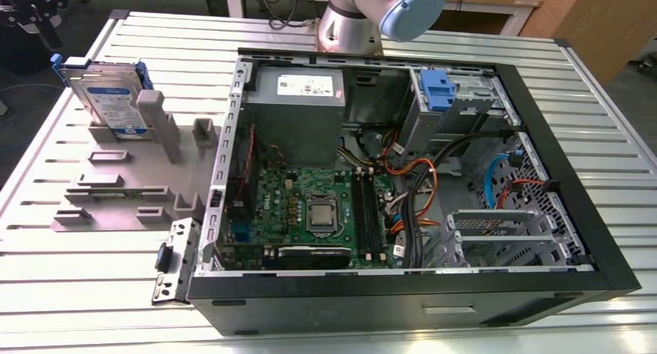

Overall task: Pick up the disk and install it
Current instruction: 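Pick up the disk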

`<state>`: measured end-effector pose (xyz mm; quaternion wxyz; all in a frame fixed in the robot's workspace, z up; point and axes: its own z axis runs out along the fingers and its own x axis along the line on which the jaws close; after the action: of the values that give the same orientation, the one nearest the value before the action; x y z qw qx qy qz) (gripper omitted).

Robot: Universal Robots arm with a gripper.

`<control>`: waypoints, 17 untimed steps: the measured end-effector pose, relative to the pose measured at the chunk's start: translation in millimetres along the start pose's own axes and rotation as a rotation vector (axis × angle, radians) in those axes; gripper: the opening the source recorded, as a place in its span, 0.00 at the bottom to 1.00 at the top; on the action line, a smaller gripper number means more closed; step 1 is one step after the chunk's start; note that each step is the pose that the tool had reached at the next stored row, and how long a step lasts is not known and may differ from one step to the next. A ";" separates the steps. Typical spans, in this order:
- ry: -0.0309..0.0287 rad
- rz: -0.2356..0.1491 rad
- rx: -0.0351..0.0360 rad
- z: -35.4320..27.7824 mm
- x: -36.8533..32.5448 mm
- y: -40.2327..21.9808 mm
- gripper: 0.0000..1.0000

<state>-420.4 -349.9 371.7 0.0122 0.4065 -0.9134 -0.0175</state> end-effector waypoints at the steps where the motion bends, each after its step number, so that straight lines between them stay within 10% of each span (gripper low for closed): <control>1: 0.0001 -0.003 0.0000 0.0 0.0 0.0 0.11; 17: 0.0017 -0.040 0.0003 0.0 0.0 0.0 0.11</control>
<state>-420.4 -349.9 371.7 0.0125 0.4245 -0.9052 -0.0173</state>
